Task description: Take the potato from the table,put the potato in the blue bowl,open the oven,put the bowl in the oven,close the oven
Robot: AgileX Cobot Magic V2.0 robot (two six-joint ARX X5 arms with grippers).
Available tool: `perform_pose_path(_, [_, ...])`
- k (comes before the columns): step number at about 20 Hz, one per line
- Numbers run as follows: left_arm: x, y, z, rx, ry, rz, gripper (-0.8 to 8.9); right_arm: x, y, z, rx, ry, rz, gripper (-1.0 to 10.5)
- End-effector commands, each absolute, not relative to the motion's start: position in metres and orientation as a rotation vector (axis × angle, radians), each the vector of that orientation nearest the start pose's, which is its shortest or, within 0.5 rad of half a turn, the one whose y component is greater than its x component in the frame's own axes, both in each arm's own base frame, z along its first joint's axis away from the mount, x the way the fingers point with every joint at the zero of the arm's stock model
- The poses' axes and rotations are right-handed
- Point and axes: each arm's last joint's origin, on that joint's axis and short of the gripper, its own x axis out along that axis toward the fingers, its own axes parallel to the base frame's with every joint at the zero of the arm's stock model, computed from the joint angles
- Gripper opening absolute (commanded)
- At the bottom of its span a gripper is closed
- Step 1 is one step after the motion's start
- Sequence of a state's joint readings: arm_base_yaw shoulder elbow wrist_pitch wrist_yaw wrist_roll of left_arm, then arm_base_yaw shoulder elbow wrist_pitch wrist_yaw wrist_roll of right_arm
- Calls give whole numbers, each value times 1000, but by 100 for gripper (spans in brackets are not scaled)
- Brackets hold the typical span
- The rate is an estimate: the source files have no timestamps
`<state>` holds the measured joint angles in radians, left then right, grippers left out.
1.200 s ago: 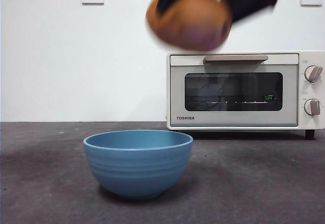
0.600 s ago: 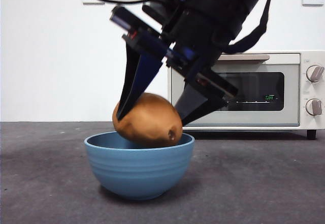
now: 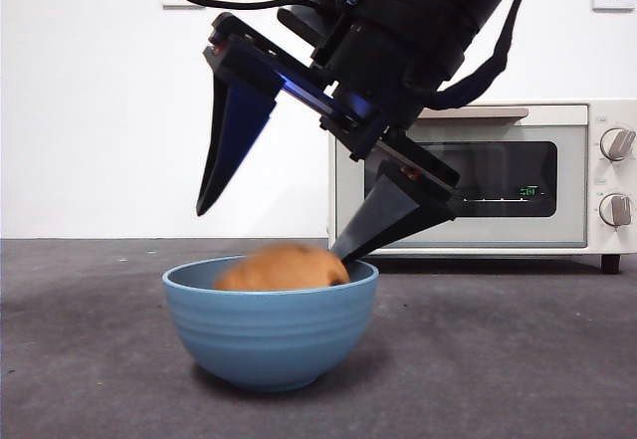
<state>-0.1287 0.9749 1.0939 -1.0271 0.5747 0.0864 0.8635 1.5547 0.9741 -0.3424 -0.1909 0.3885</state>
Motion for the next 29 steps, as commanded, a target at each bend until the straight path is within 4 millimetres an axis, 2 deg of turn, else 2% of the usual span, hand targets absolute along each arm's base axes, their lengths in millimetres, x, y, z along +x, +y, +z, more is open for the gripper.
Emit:
perform_pose_path(1, [167, -38, 338, -117, 853, -700, -4, 201, 244, 215, -11, 1036, 813, 535])
perform_pose_path(4, [177, -40, 337, -160, 842, -680, -4, 204, 244, 256, -52, 931, 806, 532])
perform_pose_path(6, [185, -41, 336, -166, 824, -686, -4, 204, 239, 286, -141, 861, 713, 532])
perform_pose_path(8, [195, -45, 334, -160, 808, -698, -4, 203, 230, 307, -271, 806, 586, 521])
perform_pose_path(10, [207, -51, 332, -173, 789, -706, -5, 204, 217, 316, -392, 797, 442, 321])
perform_pose_path(11, [214, -54, 330, -182, 782, -712, -5, 205, 207, 318, -439, 814, 374, 127])
perform_pose_path(12, [221, -59, 329, -179, 784, -725, -5, 207, 197, 319, -461, 832, 320, -8])
perform_pose_path(17, [268, -94, 328, -154, 852, -801, -5, 226, 136, 332, -369, 853, 120, -8])
perform_pose_path(20, [297, -122, 334, -129, 854, -849, -5, 224, 100, 337, -300, 857, 76, -7])
perform_pose_path(22, [315, -144, 340, -107, 831, -889, -5, 211, 79, 335, -280, 848, 49, -8])
perform_pose_path(25, [340, -181, 348, -48, 779, -894, -5, 182, 50, 321, -202, 810, 13, -8])
perform_pose_path(29, [371, -229, 353, -13, 721, -896, -5, 141, 23, 309, -32, 727, 100, -8])
